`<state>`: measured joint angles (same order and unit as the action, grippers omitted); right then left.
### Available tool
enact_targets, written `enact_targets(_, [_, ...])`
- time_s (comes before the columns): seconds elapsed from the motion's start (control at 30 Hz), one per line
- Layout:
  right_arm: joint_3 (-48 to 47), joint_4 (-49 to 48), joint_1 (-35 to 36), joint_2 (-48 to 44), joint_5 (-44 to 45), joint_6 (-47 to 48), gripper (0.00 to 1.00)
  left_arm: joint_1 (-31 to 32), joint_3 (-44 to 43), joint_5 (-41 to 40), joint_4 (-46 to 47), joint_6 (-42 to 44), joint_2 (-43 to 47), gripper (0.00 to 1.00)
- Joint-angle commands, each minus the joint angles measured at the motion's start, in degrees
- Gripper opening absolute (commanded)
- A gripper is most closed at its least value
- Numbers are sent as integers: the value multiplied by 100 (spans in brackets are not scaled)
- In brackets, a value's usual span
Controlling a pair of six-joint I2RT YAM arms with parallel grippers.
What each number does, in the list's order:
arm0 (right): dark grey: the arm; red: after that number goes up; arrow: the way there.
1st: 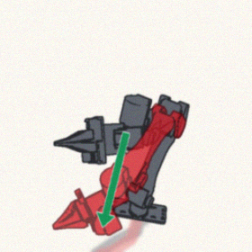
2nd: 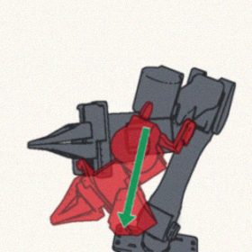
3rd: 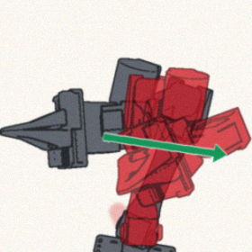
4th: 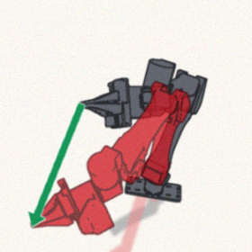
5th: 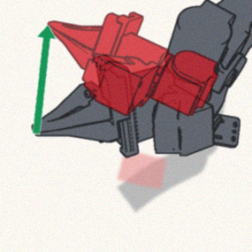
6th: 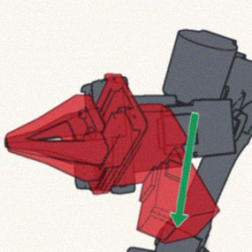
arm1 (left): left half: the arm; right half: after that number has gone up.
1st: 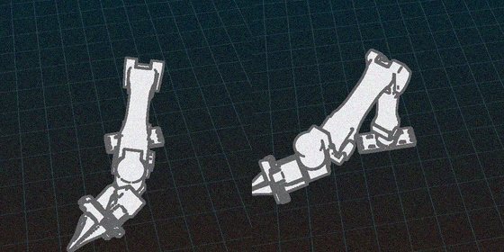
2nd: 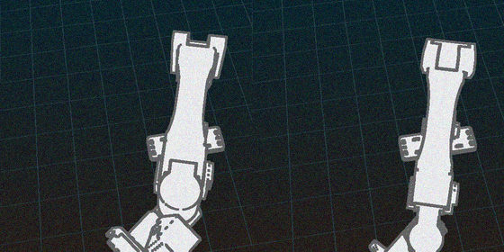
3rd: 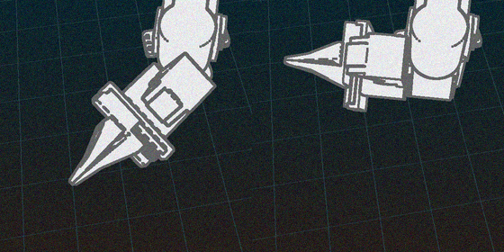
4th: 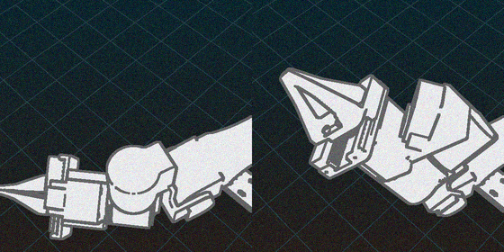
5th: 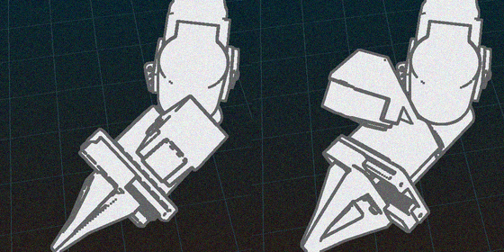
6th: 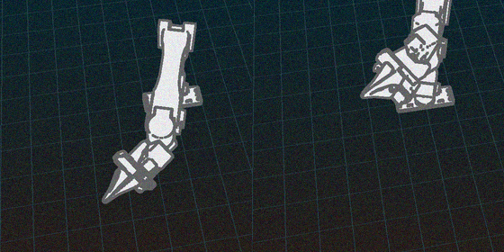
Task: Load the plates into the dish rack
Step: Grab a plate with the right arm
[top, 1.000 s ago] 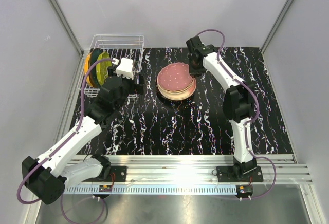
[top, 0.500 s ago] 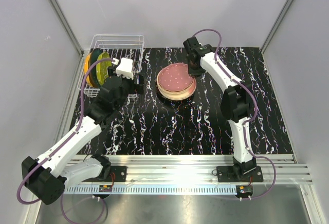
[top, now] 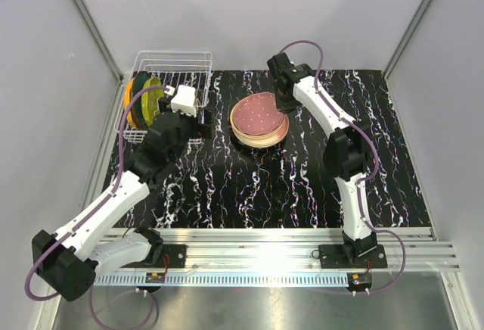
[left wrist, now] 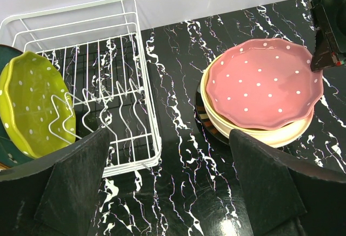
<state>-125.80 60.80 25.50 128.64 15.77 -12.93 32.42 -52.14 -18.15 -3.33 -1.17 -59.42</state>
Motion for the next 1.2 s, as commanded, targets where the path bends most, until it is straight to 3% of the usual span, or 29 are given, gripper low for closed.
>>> enact_targets(0.0, [-7,-41,61,-444,-293,-113,0,27,-112,110,246,-111,-87,95])
enact_targets(0.57, [1101,-735,-414,-1675,-715,-939,0,27,-191,567,166,-770,-632,97])
enact_targets(1.17, [3359,-2440,-1310,-3178,-2560,-2292,0,1,-815,1789,-326,-2282,-1538,99])
